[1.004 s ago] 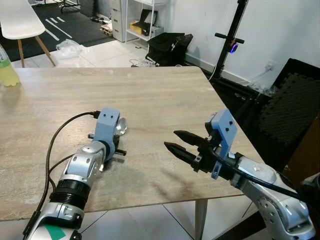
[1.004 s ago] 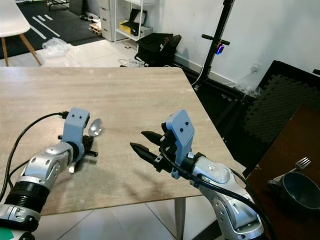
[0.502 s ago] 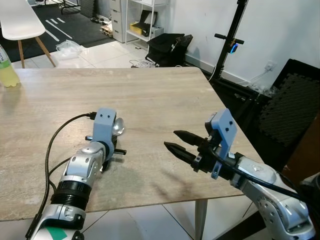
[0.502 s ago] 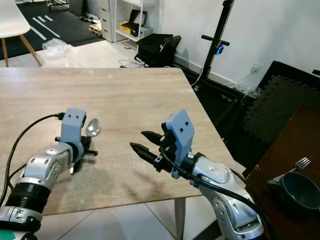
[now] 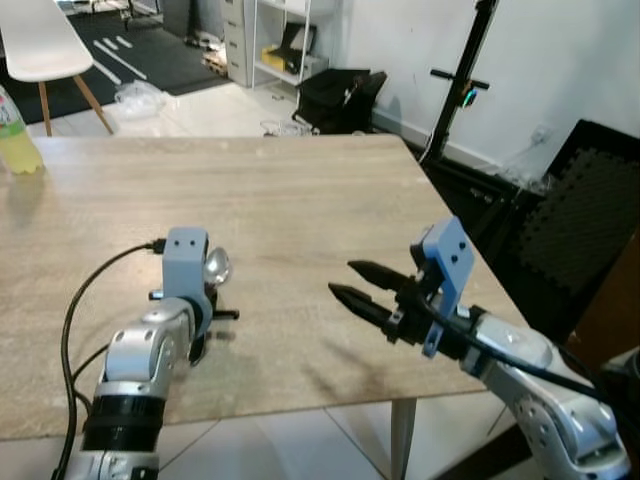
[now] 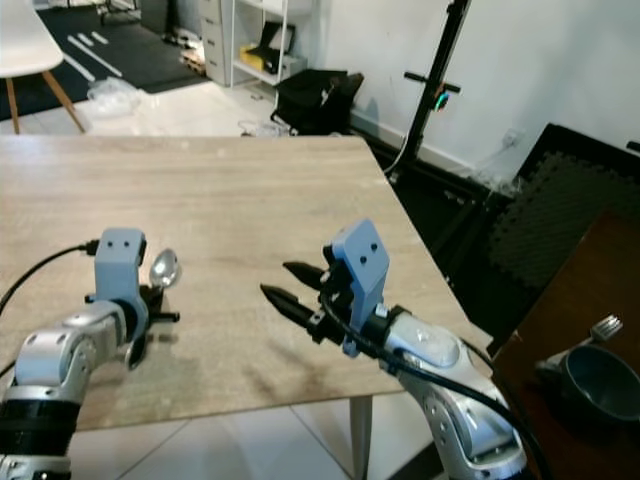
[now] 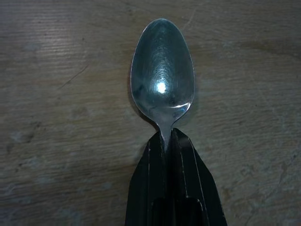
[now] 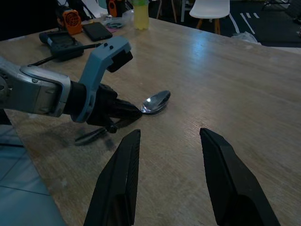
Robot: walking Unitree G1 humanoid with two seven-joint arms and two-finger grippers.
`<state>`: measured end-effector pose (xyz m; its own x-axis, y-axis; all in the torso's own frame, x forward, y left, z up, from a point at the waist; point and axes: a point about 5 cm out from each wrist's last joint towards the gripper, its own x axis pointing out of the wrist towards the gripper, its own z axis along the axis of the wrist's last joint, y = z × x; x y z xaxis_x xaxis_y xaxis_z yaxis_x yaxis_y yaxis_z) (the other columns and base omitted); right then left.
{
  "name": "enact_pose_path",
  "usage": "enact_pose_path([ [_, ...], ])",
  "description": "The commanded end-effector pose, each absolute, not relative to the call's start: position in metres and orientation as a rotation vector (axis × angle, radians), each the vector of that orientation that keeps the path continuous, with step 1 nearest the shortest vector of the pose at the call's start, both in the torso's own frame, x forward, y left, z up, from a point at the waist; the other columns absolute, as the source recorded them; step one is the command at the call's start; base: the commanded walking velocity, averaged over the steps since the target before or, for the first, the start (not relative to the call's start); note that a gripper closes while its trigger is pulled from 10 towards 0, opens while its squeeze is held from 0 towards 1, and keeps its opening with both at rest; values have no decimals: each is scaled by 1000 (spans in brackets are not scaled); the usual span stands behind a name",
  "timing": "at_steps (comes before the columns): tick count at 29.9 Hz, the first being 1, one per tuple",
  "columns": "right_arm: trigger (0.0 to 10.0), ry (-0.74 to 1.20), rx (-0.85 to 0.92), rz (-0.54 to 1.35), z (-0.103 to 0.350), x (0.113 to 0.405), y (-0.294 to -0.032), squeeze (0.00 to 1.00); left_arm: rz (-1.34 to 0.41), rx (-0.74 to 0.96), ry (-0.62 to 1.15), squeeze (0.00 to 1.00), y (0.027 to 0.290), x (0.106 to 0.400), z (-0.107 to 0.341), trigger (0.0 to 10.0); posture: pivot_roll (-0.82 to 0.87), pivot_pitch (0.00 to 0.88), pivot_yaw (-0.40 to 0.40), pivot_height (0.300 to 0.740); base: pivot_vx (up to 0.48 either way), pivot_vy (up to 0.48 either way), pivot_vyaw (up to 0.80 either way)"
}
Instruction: Setting the table
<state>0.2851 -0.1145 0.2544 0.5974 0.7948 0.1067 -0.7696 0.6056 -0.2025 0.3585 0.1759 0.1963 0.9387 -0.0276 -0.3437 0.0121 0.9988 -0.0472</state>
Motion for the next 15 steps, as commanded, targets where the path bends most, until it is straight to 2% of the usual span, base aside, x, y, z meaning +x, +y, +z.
enact_pose_path([
  [1, 10000, -193, -139, 929, 253, 285, -112, 0, 5, -51, 448, 514, 181, 353, 175, 10000, 61, 144, -4, 740, 0, 0, 0],
  [2, 10000, -194, -139, 931, 253, 285, -112, 0, 12, -53, 448, 1000, 181, 352, 175, 10000, 61, 144, -4, 740, 0, 0, 0],
  [7, 10000, -193, -138, 932, 253, 285, -112, 0, 14, -63, 431, 1000, 179, 348, 181, 10000, 61, 146, -7, 740, 0, 0, 0],
  [8, 10000, -192, -138, 932, 253, 285, -112, 0, 11, -63, 423, 886, 179, 347, 182, 10000, 61, 146, -7, 740, 0, 0, 0],
  [9, 10000, -192, -138, 932, 253, 285, -112, 0, 11, -63, 423, 886, 179, 347, 182, 10000, 61, 146, -7, 740, 0, 0, 0],
  [10, 10000, -194, -135, 930, 253, 285, -112, 0, 8, -57, 352, 0, 179, 346, 194, 10000, 61, 145, -3, 740, 0, 0, 0],
  [13, 10000, -197, -131, 929, 253, 284, -111, 0, 0, -23, 246, 0, 180, 343, 212, 10000, 71, 141, 12, 740, 0, 0, 0],
  [14, 10000, -200, -123, 922, 251, 282, -110, 0, -13, 52, 115, 0, 181, 337, 234, 10000, 90, 135, 15, 740, 0, 0, 0],
  [15, 10000, -200, -123, 922, 251, 282, -110, 0, -13, 52, 115, 0, 181, 337, 234, 10000, 90, 135, 15, 740, 0, 0, 0],
])
